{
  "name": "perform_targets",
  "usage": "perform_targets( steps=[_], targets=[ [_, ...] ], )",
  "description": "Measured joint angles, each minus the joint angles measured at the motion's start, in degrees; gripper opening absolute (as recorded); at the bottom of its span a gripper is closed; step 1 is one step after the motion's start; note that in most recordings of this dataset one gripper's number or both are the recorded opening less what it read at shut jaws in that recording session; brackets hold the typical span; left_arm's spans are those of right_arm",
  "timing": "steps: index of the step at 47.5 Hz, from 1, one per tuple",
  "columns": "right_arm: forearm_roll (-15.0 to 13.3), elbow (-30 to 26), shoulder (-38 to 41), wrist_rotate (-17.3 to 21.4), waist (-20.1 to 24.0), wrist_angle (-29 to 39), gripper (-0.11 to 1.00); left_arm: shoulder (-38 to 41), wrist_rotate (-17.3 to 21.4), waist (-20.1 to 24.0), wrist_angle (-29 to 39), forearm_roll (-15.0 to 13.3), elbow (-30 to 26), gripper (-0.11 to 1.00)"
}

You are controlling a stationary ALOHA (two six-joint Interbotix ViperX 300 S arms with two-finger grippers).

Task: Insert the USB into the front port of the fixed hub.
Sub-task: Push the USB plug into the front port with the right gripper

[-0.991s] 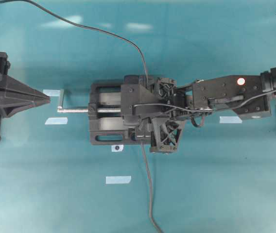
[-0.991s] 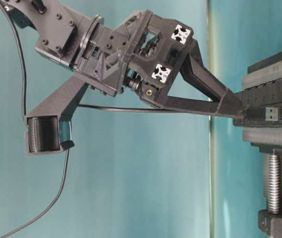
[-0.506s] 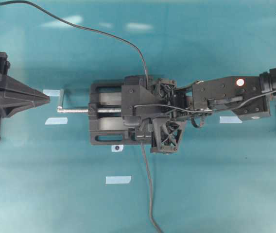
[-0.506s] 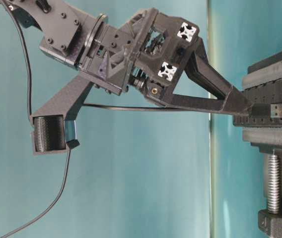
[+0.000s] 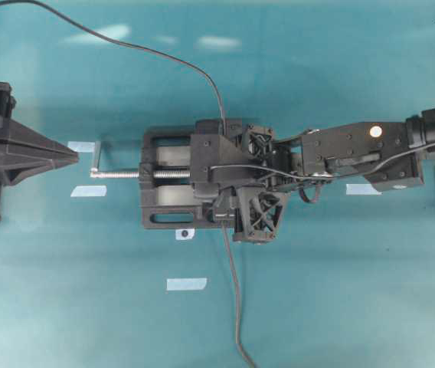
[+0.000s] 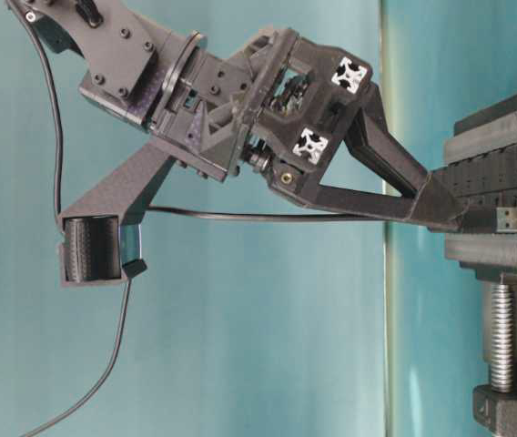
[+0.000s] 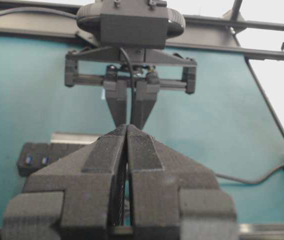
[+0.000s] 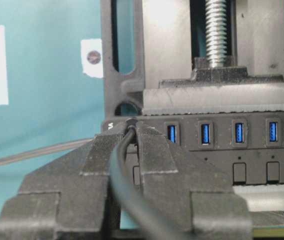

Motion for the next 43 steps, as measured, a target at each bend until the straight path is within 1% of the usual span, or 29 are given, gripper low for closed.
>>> perform_targets(
  steps=[15, 30, 43],
  targets=[
    [0.0, 0.0, -0.1, 0.1, 0.0, 1.5, 0.07, 0.0, 0.0, 0.0, -0.4, 0.1, 0.4, 0.0],
    [-0.9, -0.4, -0.1, 0.1, -0.1, 3.8, 0.07, 0.0, 0.0, 0.0, -0.5, 0.1, 0.4, 0.0],
    [-0.9, -0.4, -0.2, 0.0, -0.1, 3.8, 0.07, 0.0, 0.0, 0.0, -0.5, 0.0, 0.5, 0.0]
  ],
)
